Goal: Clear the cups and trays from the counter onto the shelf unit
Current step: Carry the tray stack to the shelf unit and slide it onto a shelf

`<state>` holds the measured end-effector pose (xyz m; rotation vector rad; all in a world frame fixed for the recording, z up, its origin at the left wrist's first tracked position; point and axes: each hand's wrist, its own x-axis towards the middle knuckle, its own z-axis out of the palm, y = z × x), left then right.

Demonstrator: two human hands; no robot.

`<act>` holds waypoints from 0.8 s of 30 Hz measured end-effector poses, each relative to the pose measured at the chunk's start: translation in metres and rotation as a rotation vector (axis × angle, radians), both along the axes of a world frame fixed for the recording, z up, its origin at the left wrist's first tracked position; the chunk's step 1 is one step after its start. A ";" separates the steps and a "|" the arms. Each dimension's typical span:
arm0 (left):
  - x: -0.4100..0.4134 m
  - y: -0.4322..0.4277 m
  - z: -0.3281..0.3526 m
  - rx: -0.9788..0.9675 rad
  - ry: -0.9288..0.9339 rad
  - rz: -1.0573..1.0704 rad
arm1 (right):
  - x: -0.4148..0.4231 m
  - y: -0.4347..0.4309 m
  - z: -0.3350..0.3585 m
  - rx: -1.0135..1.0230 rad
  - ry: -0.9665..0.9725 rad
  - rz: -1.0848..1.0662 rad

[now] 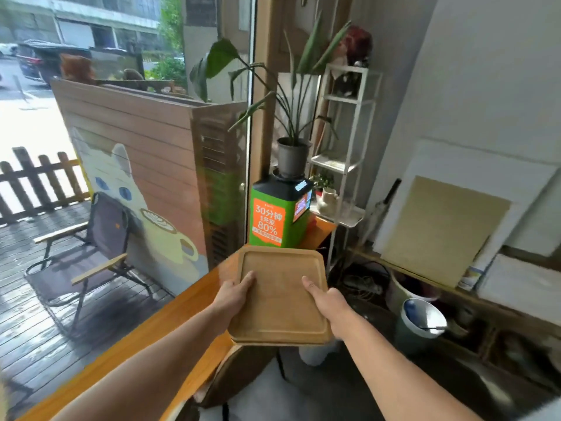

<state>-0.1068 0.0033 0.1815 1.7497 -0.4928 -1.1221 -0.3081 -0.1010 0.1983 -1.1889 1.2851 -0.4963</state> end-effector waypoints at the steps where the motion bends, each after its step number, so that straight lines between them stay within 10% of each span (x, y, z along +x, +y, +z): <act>1: -0.019 -0.019 0.003 0.000 0.000 -0.024 | -0.023 -0.013 0.001 0.001 0.000 -0.029; 12: -0.230 -0.179 0.008 -0.034 0.030 -0.303 | -0.250 -0.110 -0.002 0.066 0.012 -0.324; 24: -0.306 -0.327 -0.003 0.016 -0.190 -0.497 | -0.319 -0.215 -0.019 0.052 0.020 -0.485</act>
